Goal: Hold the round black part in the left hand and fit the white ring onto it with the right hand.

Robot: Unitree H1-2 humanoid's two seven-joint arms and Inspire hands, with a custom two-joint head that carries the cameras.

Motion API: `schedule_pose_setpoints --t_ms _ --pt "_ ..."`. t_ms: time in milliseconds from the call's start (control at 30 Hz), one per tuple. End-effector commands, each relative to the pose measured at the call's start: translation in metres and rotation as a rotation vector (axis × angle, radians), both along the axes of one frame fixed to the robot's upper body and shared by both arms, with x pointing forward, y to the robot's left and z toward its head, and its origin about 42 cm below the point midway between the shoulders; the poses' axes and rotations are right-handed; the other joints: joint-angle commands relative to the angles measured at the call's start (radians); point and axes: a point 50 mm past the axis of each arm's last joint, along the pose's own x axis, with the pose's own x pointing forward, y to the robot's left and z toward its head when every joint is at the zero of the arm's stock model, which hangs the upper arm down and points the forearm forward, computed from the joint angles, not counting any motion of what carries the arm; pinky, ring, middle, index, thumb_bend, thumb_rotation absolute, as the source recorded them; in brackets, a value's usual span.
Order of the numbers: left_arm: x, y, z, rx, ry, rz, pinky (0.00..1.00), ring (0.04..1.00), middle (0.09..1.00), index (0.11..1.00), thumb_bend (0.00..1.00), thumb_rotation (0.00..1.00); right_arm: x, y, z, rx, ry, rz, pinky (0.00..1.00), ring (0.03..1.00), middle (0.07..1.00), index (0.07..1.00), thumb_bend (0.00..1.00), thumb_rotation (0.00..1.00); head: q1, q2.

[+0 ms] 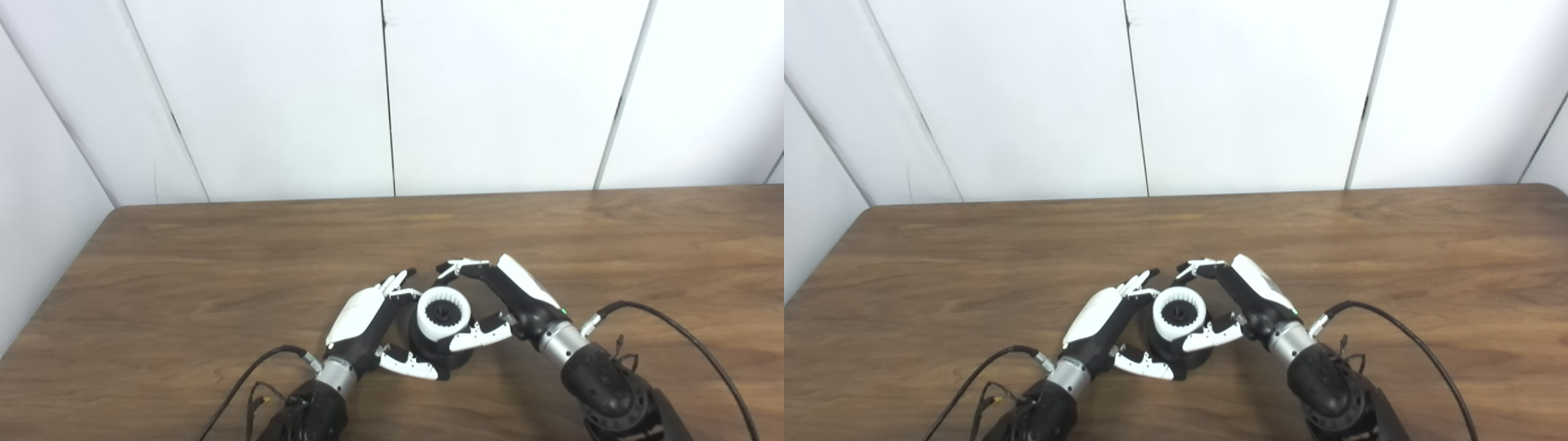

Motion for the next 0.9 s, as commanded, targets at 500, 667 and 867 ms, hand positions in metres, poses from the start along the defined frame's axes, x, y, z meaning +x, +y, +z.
schedule_pose_setpoints --t_ms 500,667,867 --pt "0.005 -0.005 0.015 -0.008 -0.058 -0.01 1.0 1.0 1.0 0.646 0.9 0.26 0.008 0.013 0.006 -0.04 -0.073 0.022 0.94 0.919 0.845 0.483 0.52 0.15 0.001 0.006" --pt "0.006 -0.004 0.015 -0.008 -0.057 -0.006 1.0 1.0 1.0 0.645 0.9 0.26 0.012 0.0 0.014 -0.207 -0.028 0.083 0.93 0.973 0.952 0.741 0.84 0.36 0.0 0.004" --pt "0.007 -0.003 0.015 -0.01 -0.058 -0.004 1.0 1.0 1.0 0.641 0.91 0.25 0.013 -0.013 0.016 -0.284 0.05 0.16 0.98 1.0 1.0 0.993 1.0 0.51 -0.001 0.005"
